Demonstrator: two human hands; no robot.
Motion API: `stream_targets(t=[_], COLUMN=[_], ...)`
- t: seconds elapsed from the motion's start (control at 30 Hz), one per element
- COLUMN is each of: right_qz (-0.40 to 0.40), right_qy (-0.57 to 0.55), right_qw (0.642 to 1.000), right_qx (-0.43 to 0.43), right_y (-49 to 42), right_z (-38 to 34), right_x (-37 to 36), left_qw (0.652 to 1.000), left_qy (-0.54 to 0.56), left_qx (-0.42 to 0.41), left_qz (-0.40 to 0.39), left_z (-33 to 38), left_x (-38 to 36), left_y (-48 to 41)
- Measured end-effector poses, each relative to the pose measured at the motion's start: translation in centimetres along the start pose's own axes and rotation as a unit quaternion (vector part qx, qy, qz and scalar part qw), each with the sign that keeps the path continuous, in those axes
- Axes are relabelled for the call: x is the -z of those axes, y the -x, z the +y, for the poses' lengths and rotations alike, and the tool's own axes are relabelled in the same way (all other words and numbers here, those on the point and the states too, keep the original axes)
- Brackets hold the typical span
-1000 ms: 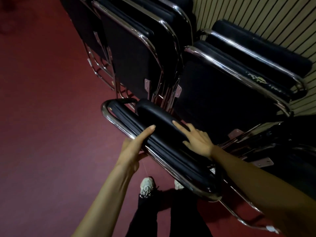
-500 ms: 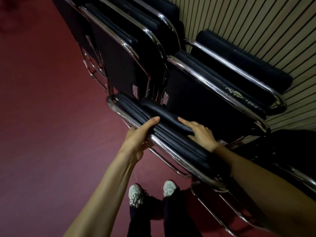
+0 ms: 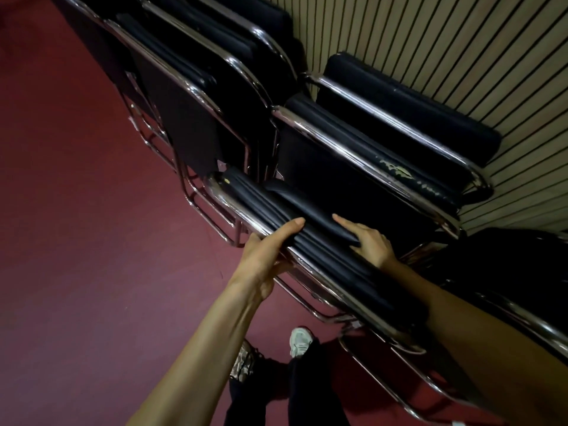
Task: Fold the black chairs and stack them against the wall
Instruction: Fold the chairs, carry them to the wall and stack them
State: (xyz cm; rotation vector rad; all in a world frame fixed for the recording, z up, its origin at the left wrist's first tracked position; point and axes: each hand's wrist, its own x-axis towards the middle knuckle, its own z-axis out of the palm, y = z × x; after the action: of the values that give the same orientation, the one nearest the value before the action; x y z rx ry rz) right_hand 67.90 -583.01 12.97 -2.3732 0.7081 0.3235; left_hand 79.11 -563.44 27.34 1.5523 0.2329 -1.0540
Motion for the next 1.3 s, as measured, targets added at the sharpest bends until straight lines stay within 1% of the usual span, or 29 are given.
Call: stream_targets(t=[0.13,0.23,0.27,0.33,0.4,0.47,0.53,0.6,0.63,0.67,0.7,0.73,0.8,0.83,0.87,0.9,0.97,1.1,1.2,1.3], right_qz=[-0.010,-0.023,-0.035,-0.086,-0.153,-0.197,-0.194,-0.179,-0.166,-0.144,-0.117,-0.092,-0.025,0.031,0.090,0.135,0.185,0.230,0.219,0.199], right_qy=[-0.001,0.005,0.007,-0.011,-0.111,-0.186,-0.242,-0.331,-0.361,-0.372,-0.356,-0.318,-0.143,-0.043,0.042,0.085,0.092,0.047,0.070,0.080], right_qw=[0.999,0.999,0.999,0.996,0.981,0.962,0.950,0.926,0.917,0.917,0.927,0.943,0.989,0.998,0.995,0.986,0.976,0.966,0.967,0.973], right_qx=[0.033,0.032,0.026,0.007,-0.034,-0.048,-0.036,-0.042,-0.035,-0.025,-0.022,-0.028,-0.038,-0.014,0.021,0.046,0.067,0.109,0.107,0.087], right_y=[-1.2,-2.9,-3.4,-4.3,-4.0,-2.1,1.6,6.0,8.0,9.6,10.6,11.2,11.7,11.7,11.7,12.0,12.3,12.2,10.5,9.4], right_z=[-0.3,-0.6,-0.6,-0.8,-1.5,-2.3,-3.0,-4.2,-4.8,-5.2,-5.4,-5.9,-7.0,-7.4,-7.7,-8.0,-7.9,-8.1,-9.2,-10.3], right_x=[0.1,0.7,1.1,2.4,4.4,7.0,9.3,11.4,12.1,12.4,12.2,11.7,9.7,8.2,6.8,5.8,4.7,4.3,4.7,4.7], left_qw=[1.000,0.999,0.999,0.999,1.000,0.999,0.999,0.999,0.999,0.999,0.999,0.999,0.998,0.998,0.998,0.998,0.997,0.996,0.996,0.997], left_qy=[0.005,0.020,0.023,0.021,0.019,0.015,0.015,0.028,0.033,0.034,0.038,0.042,0.043,0.042,0.043,0.048,0.056,0.075,0.072,0.068], left_qx=[0.006,0.008,0.006,0.011,0.017,0.024,0.024,0.019,0.016,0.011,0.007,0.004,0.003,0.008,0.013,0.016,0.018,0.005,0.012,0.039], left_qz=[0.019,0.031,0.032,0.026,0.019,0.016,0.020,0.022,0.024,0.027,0.030,0.033,0.044,0.047,0.045,0.043,0.043,0.045,0.044,0.010], left_z=[0.1,1.2,1.7,2.9,3.6,3.6,2.9,1.8,1.3,0.8,0.6,0.5,0.6,0.6,0.5,0.3,-0.3,-1.1,-0.1,1.5], left_x=[0.2,0.1,0.1,-0.5,-1.4,-2.3,-2.9,-3.4,-3.7,-3.9,-4.2,-4.5,-4.7,-4.6,-4.3,-4.0,-3.2,-1.6,-0.4,0.2], left_y=[-1.0,-2.0,-2.5,-3.4,-4.2,-4.7,-4.9,-5.0,-5.0,-5.1,-5.0,-4.8,-4.6,-4.5,-4.4,-4.2,-4.0,-3.4,-3.5,-3.3])
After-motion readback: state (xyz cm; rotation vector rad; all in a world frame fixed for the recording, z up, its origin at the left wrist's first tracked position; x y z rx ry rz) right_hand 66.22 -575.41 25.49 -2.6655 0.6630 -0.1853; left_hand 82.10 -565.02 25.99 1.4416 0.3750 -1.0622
